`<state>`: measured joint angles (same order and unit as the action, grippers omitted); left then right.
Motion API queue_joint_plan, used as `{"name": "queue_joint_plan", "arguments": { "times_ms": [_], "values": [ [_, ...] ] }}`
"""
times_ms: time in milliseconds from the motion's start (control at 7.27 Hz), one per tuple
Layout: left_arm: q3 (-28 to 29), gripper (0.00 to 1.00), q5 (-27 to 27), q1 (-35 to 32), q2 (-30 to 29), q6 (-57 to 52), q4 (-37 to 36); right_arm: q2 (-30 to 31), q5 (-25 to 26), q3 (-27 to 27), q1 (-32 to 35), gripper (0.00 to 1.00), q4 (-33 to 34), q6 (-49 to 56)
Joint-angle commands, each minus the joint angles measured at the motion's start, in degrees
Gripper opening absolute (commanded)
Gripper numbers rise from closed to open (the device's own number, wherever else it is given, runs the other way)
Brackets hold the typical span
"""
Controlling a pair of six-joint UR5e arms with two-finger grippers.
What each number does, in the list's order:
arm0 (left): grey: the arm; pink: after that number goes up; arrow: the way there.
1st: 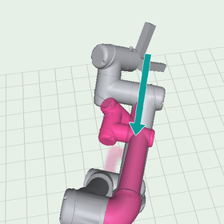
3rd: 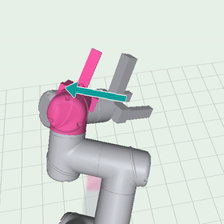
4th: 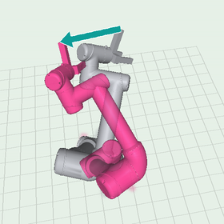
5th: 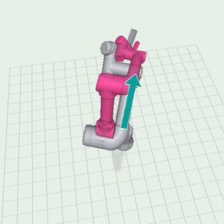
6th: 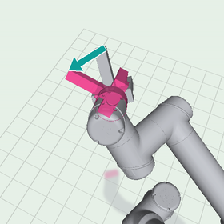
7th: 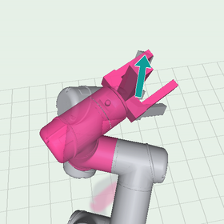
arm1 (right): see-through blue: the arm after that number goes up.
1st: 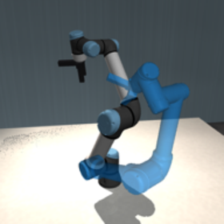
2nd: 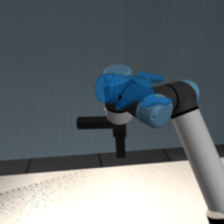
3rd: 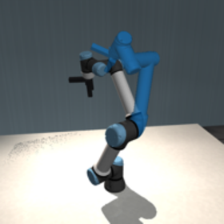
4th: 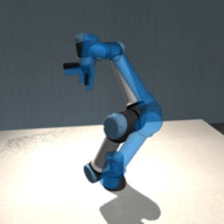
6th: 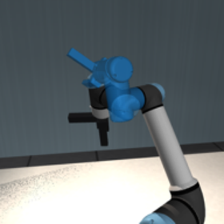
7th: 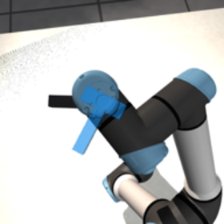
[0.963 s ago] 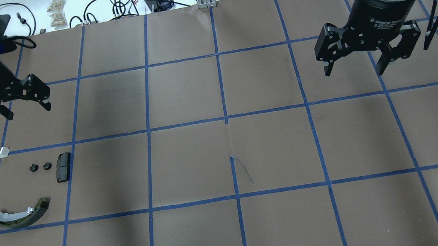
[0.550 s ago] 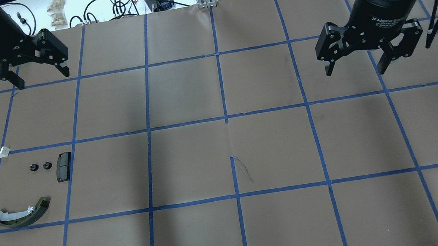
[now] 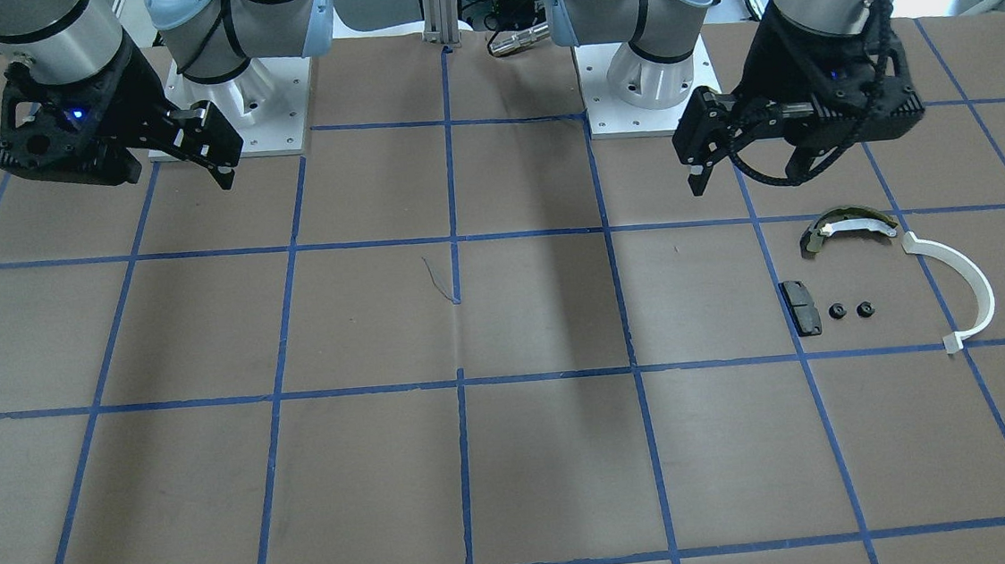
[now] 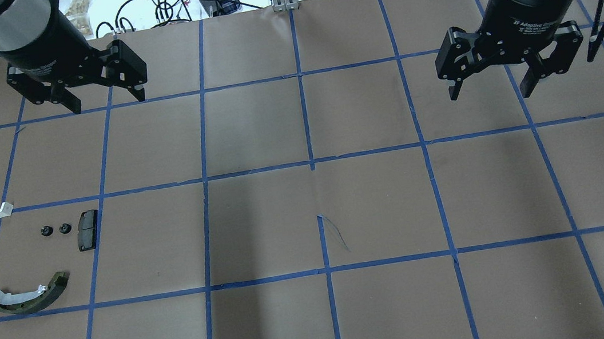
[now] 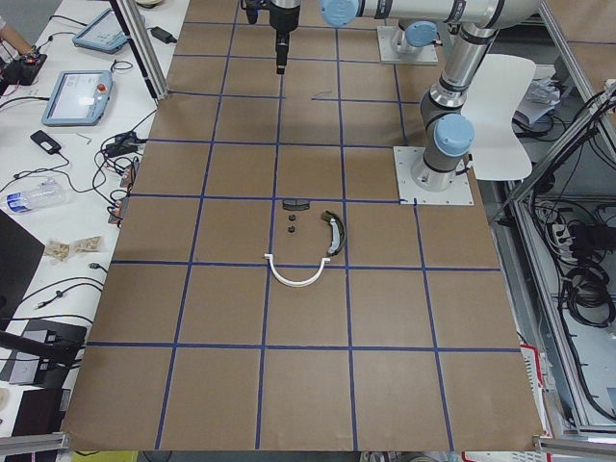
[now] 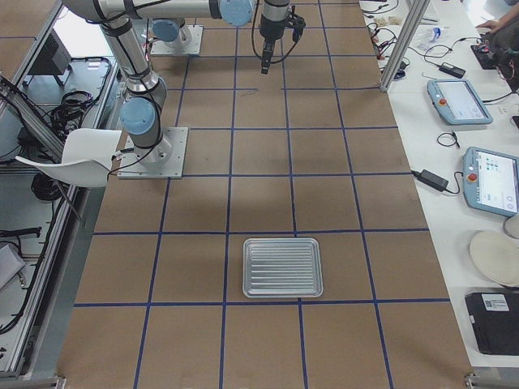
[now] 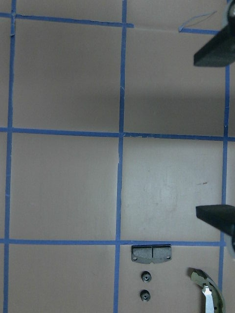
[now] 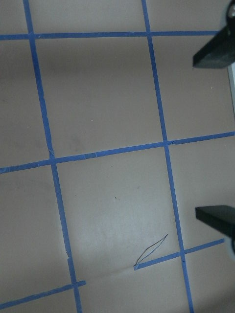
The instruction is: Place bearing gear from tray to pile
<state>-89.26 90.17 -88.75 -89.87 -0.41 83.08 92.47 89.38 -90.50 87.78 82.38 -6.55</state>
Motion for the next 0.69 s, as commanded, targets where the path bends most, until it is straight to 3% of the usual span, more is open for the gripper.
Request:
{"name": "queue_joint_plan", "arguments": {
  "times_ms": [0,550],
  "values": [
    [-0.7,1.0,-0.1,0.0,-0.2,-0.3,-2.8,0.2,0.6,0.2,0.0,1.0,0.1,0.0],
    [-0.7,1.0,-0.1,0.0,-0.5,-0.1,-2.8,0.1,0.6,0.2,0.0,1.0,-0.4,0.0]
  ]
}}
